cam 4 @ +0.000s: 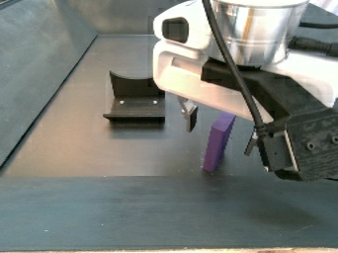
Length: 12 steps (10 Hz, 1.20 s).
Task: Pick up the double-square object. Move to above the board. Insert the double-square object.
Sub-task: Pick up the double-square object.
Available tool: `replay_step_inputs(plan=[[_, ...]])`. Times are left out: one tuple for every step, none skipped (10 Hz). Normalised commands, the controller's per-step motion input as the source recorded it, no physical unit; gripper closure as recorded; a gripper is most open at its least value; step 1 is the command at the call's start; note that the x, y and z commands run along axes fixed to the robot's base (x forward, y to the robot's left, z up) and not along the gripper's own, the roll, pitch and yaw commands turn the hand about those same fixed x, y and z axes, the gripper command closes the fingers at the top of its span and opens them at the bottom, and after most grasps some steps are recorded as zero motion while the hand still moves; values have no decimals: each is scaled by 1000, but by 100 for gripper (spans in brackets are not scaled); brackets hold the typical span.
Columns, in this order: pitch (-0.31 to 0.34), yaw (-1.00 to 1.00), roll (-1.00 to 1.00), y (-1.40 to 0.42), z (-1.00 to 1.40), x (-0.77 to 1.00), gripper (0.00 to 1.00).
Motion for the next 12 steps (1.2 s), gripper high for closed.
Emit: replay_step_inputs(plan=[[-297,97,60,-83,-140,-223,0],[-251,109,71,-103,-66,-206,0],[-249,97,26,-97,-34,-209,0],[-186,80,40,-117,0,-154,0],[0,0,0,0,0,0,100],[0,0,0,0,0,0,100],[0,0,0,0,0,0,100],[0,0,0,0,0,0,100],[0,0,0,0,0,0,100],[0,0,0,0,0,0,100],[0,0,0,0,0,0,100],[0,0,0,0,0,0,100]])
